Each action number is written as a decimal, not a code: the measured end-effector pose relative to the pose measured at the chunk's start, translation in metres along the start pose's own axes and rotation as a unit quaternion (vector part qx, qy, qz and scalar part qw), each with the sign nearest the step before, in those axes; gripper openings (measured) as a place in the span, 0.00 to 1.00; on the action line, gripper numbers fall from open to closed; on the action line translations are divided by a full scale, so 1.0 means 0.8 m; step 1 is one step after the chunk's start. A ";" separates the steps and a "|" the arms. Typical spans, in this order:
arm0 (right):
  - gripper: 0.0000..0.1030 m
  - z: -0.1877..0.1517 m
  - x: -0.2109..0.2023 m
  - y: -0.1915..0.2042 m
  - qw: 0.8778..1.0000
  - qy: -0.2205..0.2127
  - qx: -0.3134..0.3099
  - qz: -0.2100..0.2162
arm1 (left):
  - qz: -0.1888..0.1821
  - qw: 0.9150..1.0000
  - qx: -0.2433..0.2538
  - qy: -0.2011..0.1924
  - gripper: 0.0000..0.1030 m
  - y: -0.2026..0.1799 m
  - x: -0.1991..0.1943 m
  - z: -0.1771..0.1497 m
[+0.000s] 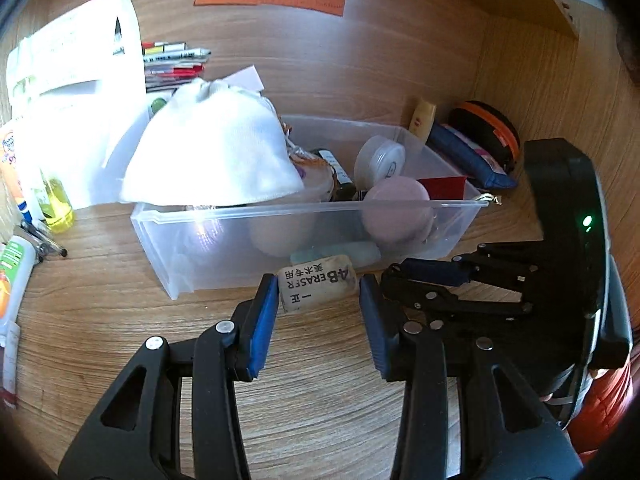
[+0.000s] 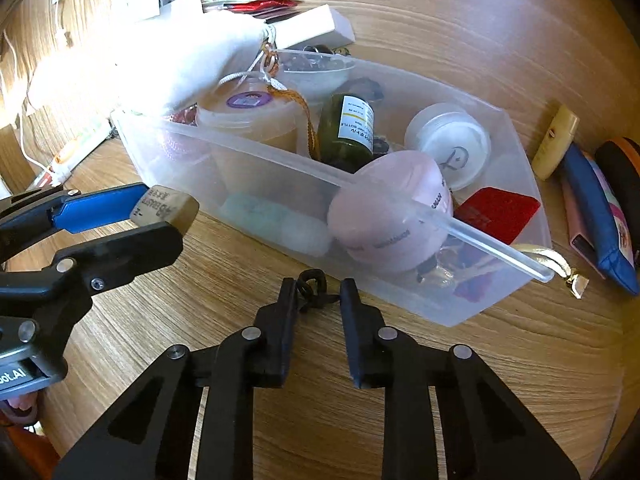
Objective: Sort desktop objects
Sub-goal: 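Grasp the small black clip with the right tool, then carry the eraser and black clip over the clear bin with both tools, then open the right tool to drop the clip while the left tool releases the eraser, then lift both open tools up and away from the bin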
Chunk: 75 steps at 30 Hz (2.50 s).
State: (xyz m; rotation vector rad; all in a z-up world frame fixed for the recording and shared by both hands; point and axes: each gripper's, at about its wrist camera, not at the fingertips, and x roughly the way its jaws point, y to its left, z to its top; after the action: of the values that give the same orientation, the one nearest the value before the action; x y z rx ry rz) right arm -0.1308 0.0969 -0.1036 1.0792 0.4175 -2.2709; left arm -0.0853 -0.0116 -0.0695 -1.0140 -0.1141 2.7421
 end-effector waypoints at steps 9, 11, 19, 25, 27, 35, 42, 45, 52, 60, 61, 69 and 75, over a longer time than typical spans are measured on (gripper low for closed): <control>0.19 0.001 -0.060 -0.023 0.997 -0.059 0.032 0.022 | 0.004 1.000 -0.004 -0.015 0.40 0.003 -0.016 0.013; 0.19 0.001 -0.072 -0.031 0.996 -0.074 0.039 0.026 | -0.003 1.000 -0.007 -0.021 0.40 0.002 -0.020 0.021; 0.19 0.008 -0.092 -0.061 0.994 -0.102 0.045 0.012 | -0.010 0.999 -0.001 -0.041 0.40 -0.013 -0.027 0.045; 0.19 0.009 -0.087 -0.085 0.993 -0.104 0.059 0.007 | -0.014 0.999 0.002 -0.038 0.40 -0.020 -0.009 0.062; 0.19 0.013 -0.084 -0.090 0.993 -0.106 0.059 -0.002 | -0.018 0.999 0.002 -0.033 0.40 -0.020 0.000 0.066; 0.19 0.022 -0.072 -0.096 0.991 -0.117 0.057 -0.010 | -0.016 1.000 0.001 -0.014 0.40 -0.026 0.028 0.069; 0.19 0.022 -0.059 -0.088 0.992 -0.117 0.042 -0.011 | -0.003 1.000 0.016 -0.017 0.40 -0.034 0.032 0.068; 0.19 0.021 -0.058 -0.091 0.992 -0.118 0.044 -0.006 | 0.002 1.000 0.020 -0.020 0.40 -0.035 0.032 0.067; 0.20 0.020 -0.058 -0.089 0.992 -0.121 0.044 -0.010 | 0.002 1.000 0.021 -0.023 0.41 -0.036 0.031 0.065; 0.27 0.018 -0.063 -0.091 0.992 -0.118 0.048 0.005 | 0.008 1.000 0.024 -0.016 0.44 -0.038 0.027 0.065; 0.31 0.018 -0.065 -0.090 0.992 -0.117 0.047 0.008 | 0.008 1.000 0.024 -0.015 0.44 -0.038 0.025 0.065; 0.58 0.003 -0.110 -0.074 0.986 -0.162 0.028 -0.024 | 0.010 0.999 0.016 -0.028 0.62 -0.040 -0.006 0.061; 0.73 -0.008 -0.137 -0.064 0.984 -0.175 0.024 -0.038 | 0.027 0.998 0.022 -0.057 0.78 -0.044 -0.033 0.052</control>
State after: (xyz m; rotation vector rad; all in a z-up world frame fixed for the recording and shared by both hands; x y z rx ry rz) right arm -0.1040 0.1808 -0.0203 0.6733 0.2623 -2.4866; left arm -0.0864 0.0165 -0.0161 -0.8612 -0.0438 2.8369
